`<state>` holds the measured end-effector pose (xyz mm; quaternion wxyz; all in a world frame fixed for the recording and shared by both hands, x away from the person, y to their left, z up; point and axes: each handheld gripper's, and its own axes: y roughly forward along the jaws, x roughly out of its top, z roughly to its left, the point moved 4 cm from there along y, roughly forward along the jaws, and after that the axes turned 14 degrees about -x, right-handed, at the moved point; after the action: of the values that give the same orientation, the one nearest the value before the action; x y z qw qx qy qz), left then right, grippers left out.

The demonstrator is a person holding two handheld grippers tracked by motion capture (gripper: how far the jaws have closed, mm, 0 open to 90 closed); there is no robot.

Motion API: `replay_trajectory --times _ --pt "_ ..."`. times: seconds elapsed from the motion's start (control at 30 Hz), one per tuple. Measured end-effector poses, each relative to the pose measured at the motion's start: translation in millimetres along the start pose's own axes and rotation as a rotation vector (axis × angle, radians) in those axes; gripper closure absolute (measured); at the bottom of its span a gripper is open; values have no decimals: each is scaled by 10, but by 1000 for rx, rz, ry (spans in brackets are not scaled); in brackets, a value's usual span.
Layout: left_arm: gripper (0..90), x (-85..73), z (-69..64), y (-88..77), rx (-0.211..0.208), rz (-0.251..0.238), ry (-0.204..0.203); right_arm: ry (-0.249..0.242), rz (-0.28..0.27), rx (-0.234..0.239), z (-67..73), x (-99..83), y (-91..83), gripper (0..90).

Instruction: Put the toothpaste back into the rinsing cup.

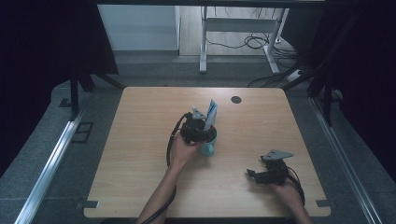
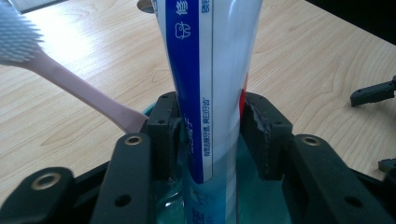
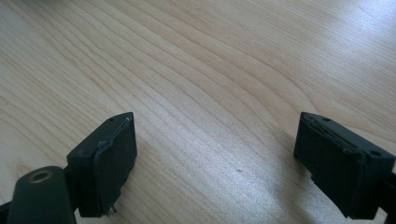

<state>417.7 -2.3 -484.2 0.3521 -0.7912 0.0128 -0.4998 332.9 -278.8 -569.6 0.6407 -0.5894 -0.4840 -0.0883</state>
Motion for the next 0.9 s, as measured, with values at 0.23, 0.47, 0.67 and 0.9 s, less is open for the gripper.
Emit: replay_trajectory --times 0.23,0.47,0.67,0.9 --pt "496 -3 -24 -49 7 0 10 0 0 0 0 0 0 132" --pt "428 23 -57 -121 21 -3 19 0 0 0 0 0 0 132" --pt "368 32 -88 -175 28 -1 21 0 0 0 1 0 0 132" --pt "294 5 -99 -217 25 -1 15 0 0 0 1 0 0 132"
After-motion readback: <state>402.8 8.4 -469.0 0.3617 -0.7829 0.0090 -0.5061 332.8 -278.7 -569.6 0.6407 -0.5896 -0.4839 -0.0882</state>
